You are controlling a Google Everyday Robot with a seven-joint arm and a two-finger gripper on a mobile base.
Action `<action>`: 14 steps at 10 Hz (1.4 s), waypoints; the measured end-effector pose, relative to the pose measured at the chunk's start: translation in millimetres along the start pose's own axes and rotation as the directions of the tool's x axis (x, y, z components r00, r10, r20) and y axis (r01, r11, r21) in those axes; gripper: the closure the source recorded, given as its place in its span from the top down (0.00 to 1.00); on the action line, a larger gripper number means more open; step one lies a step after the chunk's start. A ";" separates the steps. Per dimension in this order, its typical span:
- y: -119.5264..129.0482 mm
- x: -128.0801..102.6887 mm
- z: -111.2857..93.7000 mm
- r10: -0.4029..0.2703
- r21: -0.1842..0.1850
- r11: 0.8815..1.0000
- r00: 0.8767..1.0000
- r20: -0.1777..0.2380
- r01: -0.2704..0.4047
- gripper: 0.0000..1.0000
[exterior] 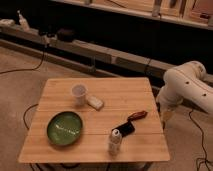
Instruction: Place the white sponge in the ceramic bowl
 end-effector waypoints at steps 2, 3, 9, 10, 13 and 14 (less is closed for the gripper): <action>0.0 0.0 0.0 0.000 0.000 1.000 1.000 0.000 0.000 0.65; 0.0 0.0 0.0 0.000 0.000 1.000 1.000 0.000 0.000 0.65; -0.4 -0.2 -0.4 0.002 0.001 1.000 1.000 0.003 -0.002 0.65; -6.7 -5.0 -1.4 0.011 0.016 1.000 1.000 0.029 -0.012 0.65; -61.7 -43.9 -19.4 0.036 0.143 0.987 0.972 0.231 -0.070 0.65; -73.3 -55.2 -26.5 0.030 0.163 0.983 0.955 0.295 -0.081 0.65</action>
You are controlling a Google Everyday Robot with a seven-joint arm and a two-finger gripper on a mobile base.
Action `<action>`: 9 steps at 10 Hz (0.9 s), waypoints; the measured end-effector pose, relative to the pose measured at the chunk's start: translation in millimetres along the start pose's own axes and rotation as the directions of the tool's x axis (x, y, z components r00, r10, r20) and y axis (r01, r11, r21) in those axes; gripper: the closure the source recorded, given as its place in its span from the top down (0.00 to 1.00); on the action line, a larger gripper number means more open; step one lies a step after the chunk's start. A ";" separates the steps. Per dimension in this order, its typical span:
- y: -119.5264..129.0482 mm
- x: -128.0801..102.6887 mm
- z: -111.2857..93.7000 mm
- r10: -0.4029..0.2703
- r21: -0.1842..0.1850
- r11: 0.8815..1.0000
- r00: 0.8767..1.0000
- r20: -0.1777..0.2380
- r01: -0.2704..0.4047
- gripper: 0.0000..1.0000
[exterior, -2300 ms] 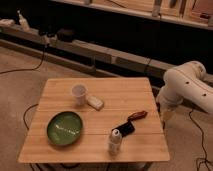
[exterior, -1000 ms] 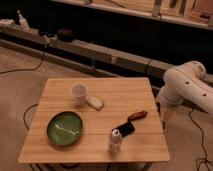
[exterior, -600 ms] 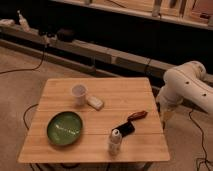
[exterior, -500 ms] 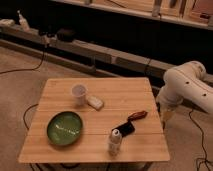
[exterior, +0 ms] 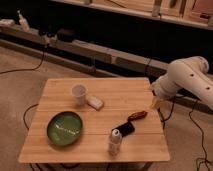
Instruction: Place the white sponge in the ceramic bowl
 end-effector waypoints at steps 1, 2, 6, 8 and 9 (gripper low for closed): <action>-14.4 -20.8 -4.4 0.006 0.022 1.000 0.995 0.102 -0.008 0.65; -23.6 -33.0 -7.5 0.016 0.030 0.999 0.987 0.158 -0.021 0.65; -45.1 -99.7 12.4 0.058 -0.043 0.998 0.945 0.322 -0.047 0.65; -43.6 -113.9 19.8 0.055 -0.065 0.997 0.943 0.329 -0.035 0.65; -43.6 -110.8 18.9 0.059 -0.064 0.997 0.943 0.327 -0.040 0.65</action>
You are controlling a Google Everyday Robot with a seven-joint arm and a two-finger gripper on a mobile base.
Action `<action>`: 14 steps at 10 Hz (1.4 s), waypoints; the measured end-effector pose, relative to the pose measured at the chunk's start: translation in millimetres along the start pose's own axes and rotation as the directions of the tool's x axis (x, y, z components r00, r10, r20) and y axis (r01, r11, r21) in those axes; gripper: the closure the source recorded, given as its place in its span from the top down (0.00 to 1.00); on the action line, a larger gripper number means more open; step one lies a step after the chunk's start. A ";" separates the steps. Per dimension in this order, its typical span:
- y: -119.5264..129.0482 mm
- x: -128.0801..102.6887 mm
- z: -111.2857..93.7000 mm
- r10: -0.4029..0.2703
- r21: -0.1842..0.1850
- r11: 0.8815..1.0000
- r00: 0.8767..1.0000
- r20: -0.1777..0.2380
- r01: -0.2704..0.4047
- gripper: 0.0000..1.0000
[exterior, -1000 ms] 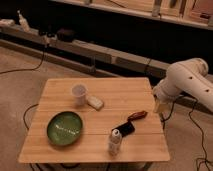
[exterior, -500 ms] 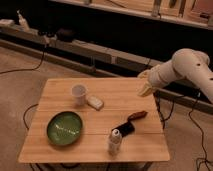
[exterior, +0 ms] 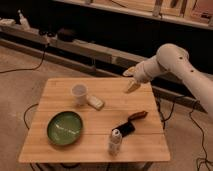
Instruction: Place the white sponge in the ceramic bowl
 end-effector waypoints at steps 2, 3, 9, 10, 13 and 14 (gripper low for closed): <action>0.5 -2.7 2.2 -0.004 -0.004 1.000 1.000 0.001 0.004 0.65; 0.2 -1.2 0.6 -0.002 -0.001 1.000 1.000 0.001 0.002 0.65; 47.8 -4.9 95.0 0.031 -0.150 0.988 0.998 0.049 -0.023 0.65; 60.0 -1.6 127.9 0.055 -0.188 0.981 0.997 0.052 -0.045 0.65; 65.3 5.7 196.9 0.054 -0.210 0.976 0.998 0.012 -0.050 0.65; 57.3 7.3 207.7 0.040 -0.188 0.981 0.999 -0.002 -0.039 0.65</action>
